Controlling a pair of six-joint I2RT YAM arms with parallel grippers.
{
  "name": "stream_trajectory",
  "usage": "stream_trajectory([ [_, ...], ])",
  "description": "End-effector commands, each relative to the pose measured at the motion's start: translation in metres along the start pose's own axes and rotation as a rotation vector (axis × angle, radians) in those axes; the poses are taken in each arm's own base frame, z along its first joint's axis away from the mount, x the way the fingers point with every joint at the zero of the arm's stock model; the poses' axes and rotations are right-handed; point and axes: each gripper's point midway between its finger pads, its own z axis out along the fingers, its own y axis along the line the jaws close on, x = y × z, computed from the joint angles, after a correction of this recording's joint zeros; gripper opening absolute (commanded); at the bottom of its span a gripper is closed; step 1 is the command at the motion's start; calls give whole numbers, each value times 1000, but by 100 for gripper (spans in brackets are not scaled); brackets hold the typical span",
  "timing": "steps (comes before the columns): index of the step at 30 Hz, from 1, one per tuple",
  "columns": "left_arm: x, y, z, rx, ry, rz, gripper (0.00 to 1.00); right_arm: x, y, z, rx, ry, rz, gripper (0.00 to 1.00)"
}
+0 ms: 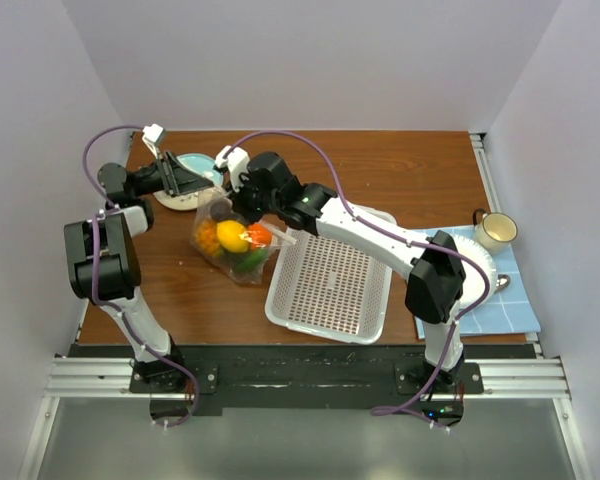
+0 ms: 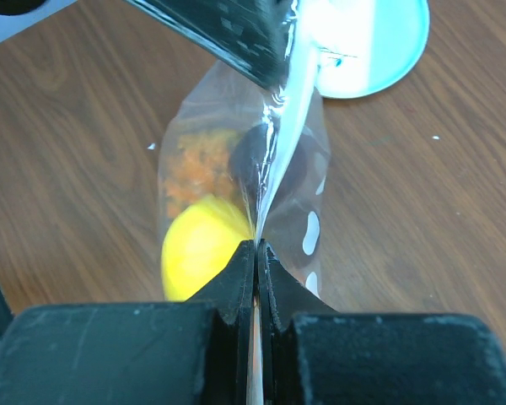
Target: Open the zip-top bag and remove the fake food
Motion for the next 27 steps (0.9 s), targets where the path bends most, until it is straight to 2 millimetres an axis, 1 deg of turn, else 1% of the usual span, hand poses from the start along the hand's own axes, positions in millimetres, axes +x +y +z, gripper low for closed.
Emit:
stream_trajectory([
  [1, 16, -24, -22, -11, 185, 634, 55, -48, -21, -24, 67, -145, 23, 0],
  [2, 16, -24, -23, -14, 183, 626, 59, -48, -22, -23, 68, -146, 24, 0],
  [3, 16, -23, -24, -19, 181, 607, 65, -48, -23, -23, 71, -148, 27, 0],
  [4, 17, -22, -25, -22, 179, 600, 66, -48, -22, -23, 69, -148, 28, 0],
  [6, 22, -20, -25, -17, 181, 598, 68, -48, -23, -22, 69, -151, 31, 0],
  [9, 25, -20, -21, -5, 187, 608, 69, -49, -20, -21, 49, -155, 31, 0],
  [10, 24, -19, -19, -1, 189, 609, 70, -48, -17, -20, 38, -154, 58, 0],
  [12, 21, -20, -15, 10, 193, 637, 72, -49, -15, -20, 26, -156, 66, 0],
  [14, 14, -21, -15, 11, 189, 680, 75, -49, -12, -20, 12, -156, 70, 0],
  [16, 11, -17, -14, 14, 195, 707, 75, -47, -9, -19, 1, -150, 76, 0],
  [17, 6, -16, -16, 11, 194, 741, 76, -47, -7, -20, -11, -150, 77, 0],
  [18, 2, -9, -18, 6, 185, 738, 76, -48, -6, -22, -18, -153, 79, 0],
  [19, -2, -7, -19, 1, 177, 745, 77, -47, -6, -22, -19, -150, 81, 0],
  [21, -15, -3, -25, -15, 139, 770, 77, -49, -3, -25, -29, -154, 84, 0],
  [23, -23, -2, -30, -27, 115, 796, 77, -49, -3, -26, -34, -154, 86, 0],
  [26, -21, 0, -29, -22, 109, 804, 78, -51, -1, -28, -42, -160, 89, 0],
  [27, -21, -3, -27, -18, 96, 815, 78, -51, 1, -27, -53, -160, 92, 0],
])
